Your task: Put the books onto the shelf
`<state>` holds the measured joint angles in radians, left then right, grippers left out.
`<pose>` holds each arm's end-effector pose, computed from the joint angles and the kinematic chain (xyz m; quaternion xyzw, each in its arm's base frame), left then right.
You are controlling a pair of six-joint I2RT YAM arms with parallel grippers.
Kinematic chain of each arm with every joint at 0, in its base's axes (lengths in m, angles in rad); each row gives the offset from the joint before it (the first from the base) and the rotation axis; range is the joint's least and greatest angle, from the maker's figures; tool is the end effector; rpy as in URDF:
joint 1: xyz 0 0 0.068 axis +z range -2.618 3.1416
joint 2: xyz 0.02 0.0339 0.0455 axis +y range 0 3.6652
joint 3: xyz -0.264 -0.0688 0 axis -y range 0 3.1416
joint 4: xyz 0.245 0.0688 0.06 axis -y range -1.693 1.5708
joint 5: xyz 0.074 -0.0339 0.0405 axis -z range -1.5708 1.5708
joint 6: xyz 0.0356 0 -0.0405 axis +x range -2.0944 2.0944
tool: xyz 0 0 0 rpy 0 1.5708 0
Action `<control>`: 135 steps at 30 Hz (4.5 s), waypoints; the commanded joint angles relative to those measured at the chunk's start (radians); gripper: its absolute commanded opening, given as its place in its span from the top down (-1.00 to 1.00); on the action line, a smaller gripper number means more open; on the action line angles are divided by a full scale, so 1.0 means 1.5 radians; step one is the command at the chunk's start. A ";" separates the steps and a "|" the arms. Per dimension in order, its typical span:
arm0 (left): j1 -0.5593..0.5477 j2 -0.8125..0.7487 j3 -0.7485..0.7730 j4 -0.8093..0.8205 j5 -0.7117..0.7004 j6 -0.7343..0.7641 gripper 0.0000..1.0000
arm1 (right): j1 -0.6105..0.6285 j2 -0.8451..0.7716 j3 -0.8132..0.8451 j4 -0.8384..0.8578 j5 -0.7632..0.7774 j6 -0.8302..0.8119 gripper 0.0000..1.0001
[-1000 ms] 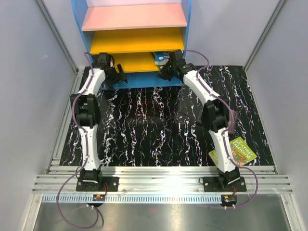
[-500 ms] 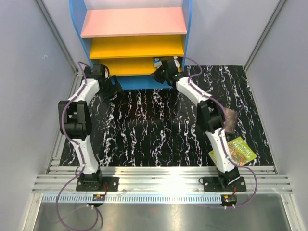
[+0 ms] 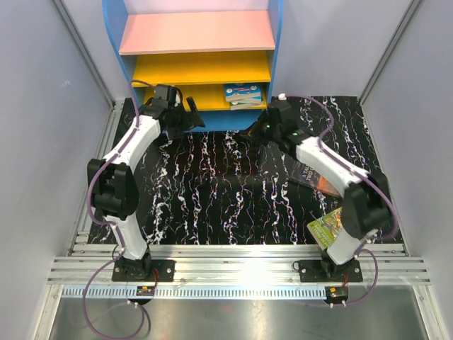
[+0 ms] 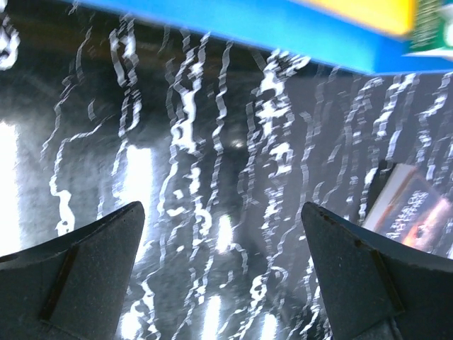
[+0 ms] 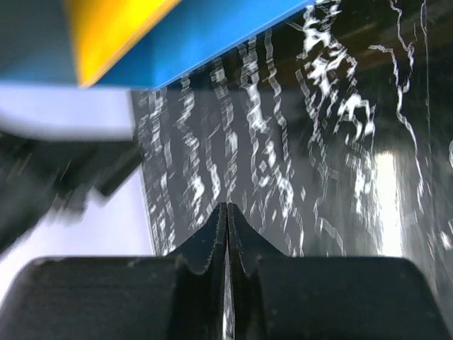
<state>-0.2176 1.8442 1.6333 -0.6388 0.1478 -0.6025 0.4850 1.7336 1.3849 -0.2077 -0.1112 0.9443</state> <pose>0.4046 -0.0948 0.2930 -0.1529 0.9209 -0.2036 0.2951 0.3577 0.1930 0.2889 0.1724 0.8560 0.3545 0.3345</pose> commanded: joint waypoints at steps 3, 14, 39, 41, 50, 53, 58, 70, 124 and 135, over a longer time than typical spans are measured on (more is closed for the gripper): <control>-0.018 -0.003 0.089 -0.003 -0.031 -0.035 -0.97 | -0.001 -0.233 -0.071 -0.088 0.036 -0.077 0.78; -0.207 -0.098 -0.019 0.007 -0.039 -0.061 -0.97 | -0.042 -0.496 -0.184 -0.460 0.222 -0.056 -1.00; -0.398 0.337 0.311 0.143 0.072 -0.189 -0.97 | -0.633 -0.227 -0.123 -0.532 0.179 -0.187 -0.99; -0.387 0.358 0.315 0.176 0.076 -0.188 -0.97 | -0.643 -0.204 -0.122 -0.513 0.179 -0.200 -1.00; -0.368 0.493 0.443 0.205 0.147 -0.203 -0.97 | -0.647 -0.127 -0.184 -0.332 0.076 -0.201 -1.00; -0.369 0.523 0.445 0.228 0.181 -0.222 -0.97 | -0.647 -0.092 -0.219 -0.276 0.032 -0.198 -0.96; -0.372 0.547 0.436 0.247 0.218 -0.230 -0.97 | -0.646 -0.067 -0.272 -0.205 -0.027 -0.171 -0.85; -0.245 0.046 -0.049 0.385 0.003 -0.240 -0.97 | -0.640 -0.126 -0.304 -0.234 -0.037 -0.191 -0.82; -0.016 0.042 -0.126 0.663 -0.075 -0.568 1.00 | -0.636 -0.270 -0.378 -0.281 -0.095 -0.201 -0.53; -0.063 -0.205 -0.288 0.573 -0.089 -0.496 1.00 | -0.618 -0.311 -0.410 -0.278 -0.101 -0.179 -0.50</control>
<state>-0.2481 1.7092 1.1992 0.4046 -0.0566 -1.5898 -0.4606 1.3037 0.7746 -0.6262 -0.2359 0.6609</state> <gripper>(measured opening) 0.201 0.753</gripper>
